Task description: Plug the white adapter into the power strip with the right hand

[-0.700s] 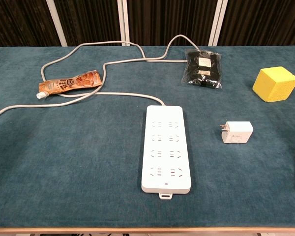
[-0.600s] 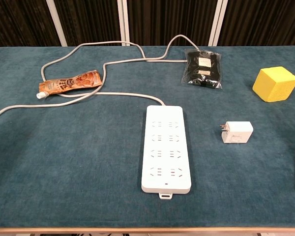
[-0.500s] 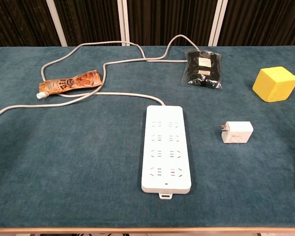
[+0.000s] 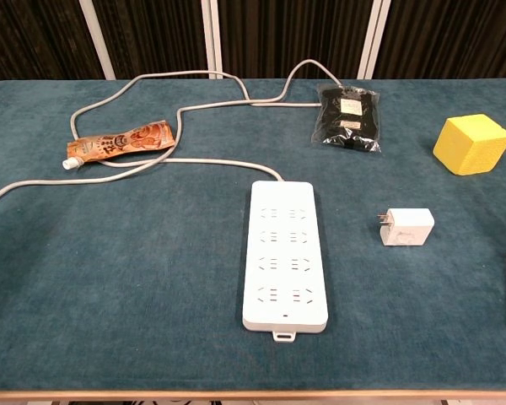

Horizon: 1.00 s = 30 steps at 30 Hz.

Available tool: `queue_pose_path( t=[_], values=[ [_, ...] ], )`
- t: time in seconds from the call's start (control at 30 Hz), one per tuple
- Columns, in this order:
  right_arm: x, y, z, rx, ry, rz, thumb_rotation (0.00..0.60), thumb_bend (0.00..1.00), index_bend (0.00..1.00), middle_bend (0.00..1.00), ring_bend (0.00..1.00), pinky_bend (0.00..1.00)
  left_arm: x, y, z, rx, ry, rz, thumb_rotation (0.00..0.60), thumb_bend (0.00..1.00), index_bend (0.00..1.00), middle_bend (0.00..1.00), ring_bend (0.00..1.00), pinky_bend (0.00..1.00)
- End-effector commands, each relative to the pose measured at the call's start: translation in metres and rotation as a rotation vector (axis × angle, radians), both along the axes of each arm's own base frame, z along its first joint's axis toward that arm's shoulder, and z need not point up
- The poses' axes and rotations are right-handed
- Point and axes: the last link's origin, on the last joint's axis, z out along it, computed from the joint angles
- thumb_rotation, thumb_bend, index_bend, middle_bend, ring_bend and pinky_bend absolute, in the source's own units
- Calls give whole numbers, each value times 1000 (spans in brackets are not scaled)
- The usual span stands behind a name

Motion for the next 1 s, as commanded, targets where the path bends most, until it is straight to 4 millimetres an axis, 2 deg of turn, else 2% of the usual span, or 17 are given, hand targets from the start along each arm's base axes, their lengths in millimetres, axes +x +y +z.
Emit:
queue_pose_path(
  t=[0.03,0.27,0.43,0.57,0.7,0.87,0.93,1.0],
  values=[
    [0,0,1,-3,-5,-3,600,182,119,0,141,163,0,-1,1,3,-2,2,600,100,124,0,0,0],
    [1,0,-1,13,-4,-1,600,183,119,1,151,163,0,-1,1,4,1,3,600,100,124,0,0,0],
    [-1,0,-3,21,3,-8,600,183,119,56,193,183,1,-1,1,3,-1,-2,600,100,124,0,0,0],
    [2,1,-4,52,-4,-4,600,183,119,263,334,268,1,-1,1,3,-4,-3,600,100,123,0,0,0],
    [7,-4,-1,125,-35,-24,600,183,119,427,502,434,-1,0,3,11,-5,5,600,100,123,0,0,0],
    [18,-31,0,229,-51,-82,600,184,145,530,616,544,0,0,4,17,-9,0,600,100,123,0,0,0],
    [22,-42,-3,298,-40,-119,600,211,156,564,652,578,0,-1,5,20,-11,-2,600,100,123,0,0,0],
    [28,-52,-6,364,-28,-153,600,284,172,594,687,619,0,-1,5,24,-13,-3,600,100,123,0,0,0]
  ],
)
